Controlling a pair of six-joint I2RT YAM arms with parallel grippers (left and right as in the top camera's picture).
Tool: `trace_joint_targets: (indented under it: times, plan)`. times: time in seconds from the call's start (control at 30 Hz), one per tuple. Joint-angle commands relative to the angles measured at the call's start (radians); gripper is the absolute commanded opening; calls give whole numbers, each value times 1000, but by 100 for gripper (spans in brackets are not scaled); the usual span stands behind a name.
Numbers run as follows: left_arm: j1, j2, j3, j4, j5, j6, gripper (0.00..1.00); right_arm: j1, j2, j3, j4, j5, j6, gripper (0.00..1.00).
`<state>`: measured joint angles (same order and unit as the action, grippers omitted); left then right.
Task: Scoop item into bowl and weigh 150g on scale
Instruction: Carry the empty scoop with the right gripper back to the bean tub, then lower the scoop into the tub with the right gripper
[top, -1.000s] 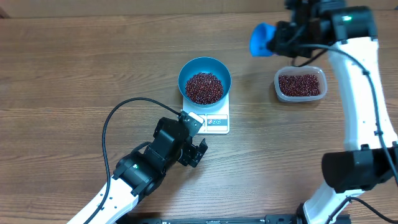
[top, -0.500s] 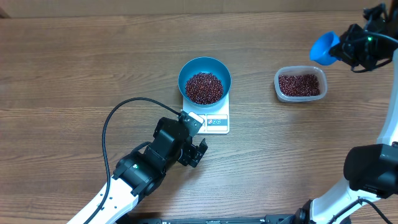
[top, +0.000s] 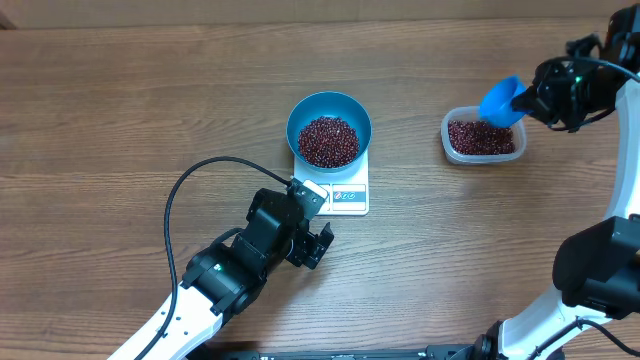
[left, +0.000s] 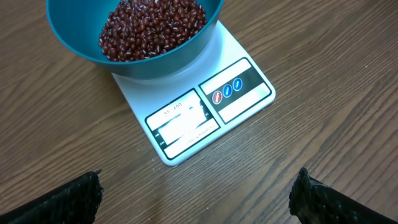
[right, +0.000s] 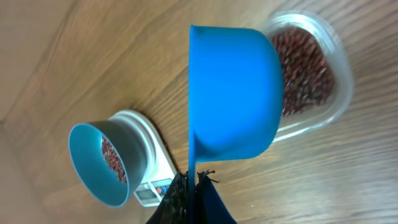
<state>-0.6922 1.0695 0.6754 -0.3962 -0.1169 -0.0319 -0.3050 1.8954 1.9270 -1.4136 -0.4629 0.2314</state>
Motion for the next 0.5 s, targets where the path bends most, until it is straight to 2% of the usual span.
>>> trace_joint_targets:
  times: [0.0,0.27,0.47]
  plan:
    - [-2,-10,-7,1,-14,-20,100,7,-32,-29,7,-44,13,4]
    - [-2,-10,-7,1,-14,-21,100,10,-32,-69,20,-31,43,4]
    - [-2,-10,-7,1,-14,-20,99,36,-32,-72,32,88,122,4]
